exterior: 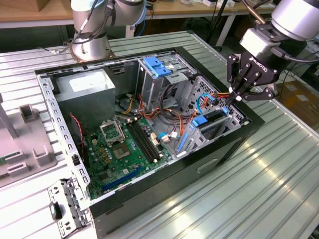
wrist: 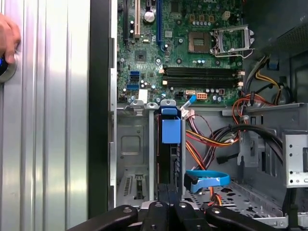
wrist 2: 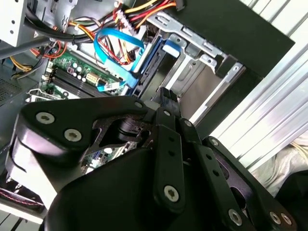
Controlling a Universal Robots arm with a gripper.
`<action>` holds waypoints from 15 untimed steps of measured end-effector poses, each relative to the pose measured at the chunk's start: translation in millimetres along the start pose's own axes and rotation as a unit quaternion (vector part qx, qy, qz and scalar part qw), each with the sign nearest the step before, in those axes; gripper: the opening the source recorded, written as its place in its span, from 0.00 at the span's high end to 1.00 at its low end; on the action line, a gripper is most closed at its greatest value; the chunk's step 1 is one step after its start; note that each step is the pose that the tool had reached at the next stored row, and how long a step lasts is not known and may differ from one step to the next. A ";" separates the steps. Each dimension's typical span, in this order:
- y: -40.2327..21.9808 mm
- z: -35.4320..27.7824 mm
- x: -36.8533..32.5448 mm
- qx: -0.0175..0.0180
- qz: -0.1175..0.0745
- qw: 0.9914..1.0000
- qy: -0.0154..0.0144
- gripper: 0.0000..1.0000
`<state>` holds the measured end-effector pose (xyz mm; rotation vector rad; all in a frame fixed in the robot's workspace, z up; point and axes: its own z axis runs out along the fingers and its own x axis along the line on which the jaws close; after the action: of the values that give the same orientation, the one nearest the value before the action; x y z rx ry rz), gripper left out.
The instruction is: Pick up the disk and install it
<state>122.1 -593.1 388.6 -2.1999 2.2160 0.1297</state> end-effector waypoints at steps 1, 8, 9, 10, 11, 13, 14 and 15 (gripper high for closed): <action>-0.4 0.0 0.0 0.000 0.000 1.000 0.000 0.89; -0.6 0.0 0.0 0.000 0.000 1.000 0.000 0.89; -0.6 -0.1 0.0 0.000 0.000 1.000 0.000 0.89; -0.7 -0.1 0.0 0.000 0.000 1.000 0.000 0.89; -1.5 0.2 0.0 0.000 0.000 1.000 0.000 0.89; -8.9 1.8 -0.6 -0.001 -0.001 1.000 0.000 0.89; -15.0 3.1 -1.0 -0.001 -0.002 1.000 0.000 0.89; -20.0 4.2 -1.7 -0.002 -0.004 1.000 0.000 0.89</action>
<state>141.9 -591.2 383.7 -2.2104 2.2084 0.1326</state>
